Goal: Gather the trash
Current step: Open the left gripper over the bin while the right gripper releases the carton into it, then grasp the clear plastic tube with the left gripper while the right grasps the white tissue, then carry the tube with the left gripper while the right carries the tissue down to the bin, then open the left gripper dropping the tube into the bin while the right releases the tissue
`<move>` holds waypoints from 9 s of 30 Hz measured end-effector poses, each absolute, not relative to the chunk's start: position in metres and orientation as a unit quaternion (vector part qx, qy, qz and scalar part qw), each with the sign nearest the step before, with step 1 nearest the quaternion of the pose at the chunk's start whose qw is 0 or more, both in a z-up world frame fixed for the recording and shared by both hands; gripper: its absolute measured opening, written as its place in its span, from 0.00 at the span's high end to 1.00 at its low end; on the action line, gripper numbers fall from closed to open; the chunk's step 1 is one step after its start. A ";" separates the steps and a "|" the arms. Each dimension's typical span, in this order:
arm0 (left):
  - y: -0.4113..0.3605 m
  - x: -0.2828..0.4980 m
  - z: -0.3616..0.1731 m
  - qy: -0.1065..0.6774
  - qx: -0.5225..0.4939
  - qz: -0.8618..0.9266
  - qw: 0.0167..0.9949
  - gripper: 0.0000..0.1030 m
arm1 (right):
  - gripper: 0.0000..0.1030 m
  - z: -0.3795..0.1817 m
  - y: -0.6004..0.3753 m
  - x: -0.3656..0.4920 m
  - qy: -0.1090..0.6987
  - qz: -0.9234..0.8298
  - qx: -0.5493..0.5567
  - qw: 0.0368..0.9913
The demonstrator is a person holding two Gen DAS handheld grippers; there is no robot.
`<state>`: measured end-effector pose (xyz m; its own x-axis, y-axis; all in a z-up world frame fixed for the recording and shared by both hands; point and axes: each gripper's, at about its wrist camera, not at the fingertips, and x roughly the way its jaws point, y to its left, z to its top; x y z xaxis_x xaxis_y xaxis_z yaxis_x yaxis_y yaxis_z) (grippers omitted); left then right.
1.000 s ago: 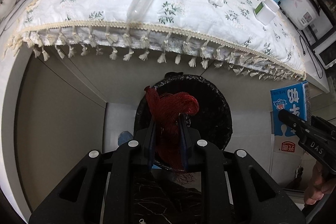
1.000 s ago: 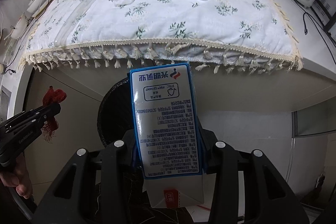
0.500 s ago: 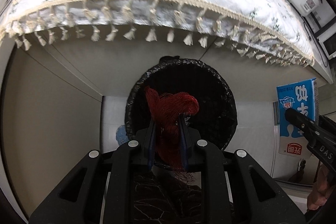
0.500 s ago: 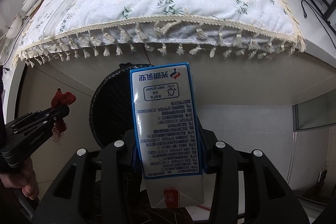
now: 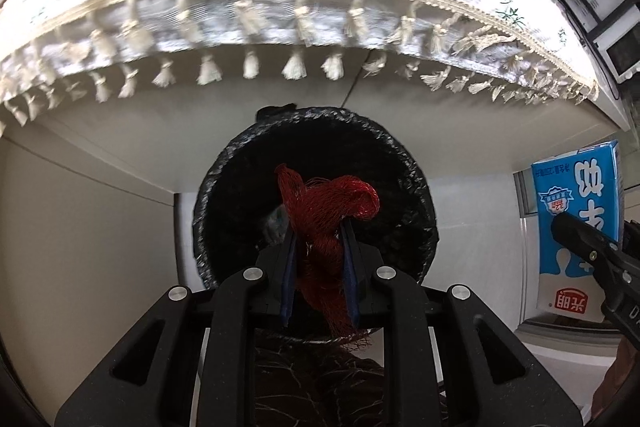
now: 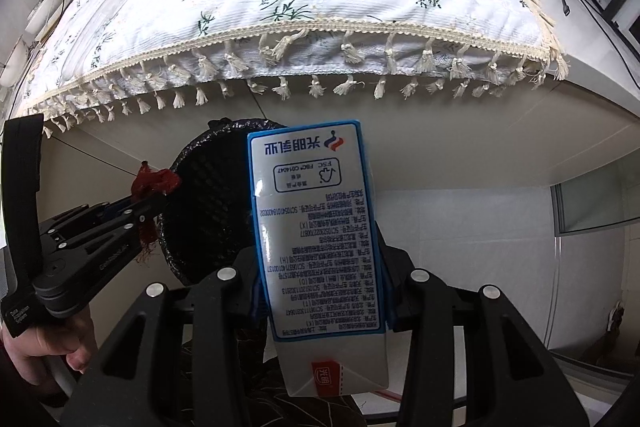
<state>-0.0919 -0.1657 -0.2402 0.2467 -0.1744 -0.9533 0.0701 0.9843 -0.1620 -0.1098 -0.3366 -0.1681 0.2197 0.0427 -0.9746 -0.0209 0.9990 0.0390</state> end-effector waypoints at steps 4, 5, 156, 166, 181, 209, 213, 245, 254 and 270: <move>-0.171 -0.086 -0.240 0.605 -0.039 -0.090 0.790 0.72 | 0.61 -0.168 -0.336 -0.105 0.625 0.017 0.008 0.780; -0.171 -0.085 -0.240 0.603 -0.039 -0.088 0.792 0.63 | 0.61 -0.169 -0.336 -0.104 0.626 0.017 0.008 0.780; -0.033 0.092 -0.133 0.589 -0.049 -0.023 0.806 0.76 | 0.87 -0.128 -0.199 0.131 0.602 0.077 0.003 0.795; -0.030 0.070 -0.105 0.569 -0.069 -0.022 0.819 0.76 | 0.87 -0.100 -0.210 0.107 0.576 0.077 0.012 0.814; -0.049 0.020 -0.067 0.545 -0.073 -0.026 0.835 0.76 | 0.87 -0.059 -0.227 0.049 0.551 0.089 0.026 0.829; -0.078 -0.099 -0.125 0.590 -0.075 -0.043 0.803 0.76 | 0.88 -0.078 -0.273 -0.053 0.568 0.070 0.009 0.820; -0.083 -0.108 -0.148 0.604 -0.083 -0.052 0.791 0.76 | 0.88 -0.098 -0.280 -0.070 0.579 0.071 0.010 0.812; -0.174 -0.091 -0.286 0.649 -0.028 -0.089 0.755 0.76 | 0.88 -0.212 -0.343 -0.116 0.636 0.022 0.026 0.771; -0.197 -0.088 -0.304 0.653 -0.011 -0.107 0.749 0.76 | 0.88 -0.222 -0.351 -0.114 0.647 0.011 0.031 0.762; -0.146 -0.085 -0.277 0.623 -0.063 -0.060 0.778 0.22 | 0.88 -0.240 -0.308 -0.084 0.646 0.045 0.018 0.762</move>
<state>-0.0849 -0.1465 -0.2774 0.2176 -0.1724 -0.9607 0.0153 0.9848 -0.1732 -0.0842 -0.3075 -0.2400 0.1605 0.0920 -0.9827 -0.0466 0.9952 0.0855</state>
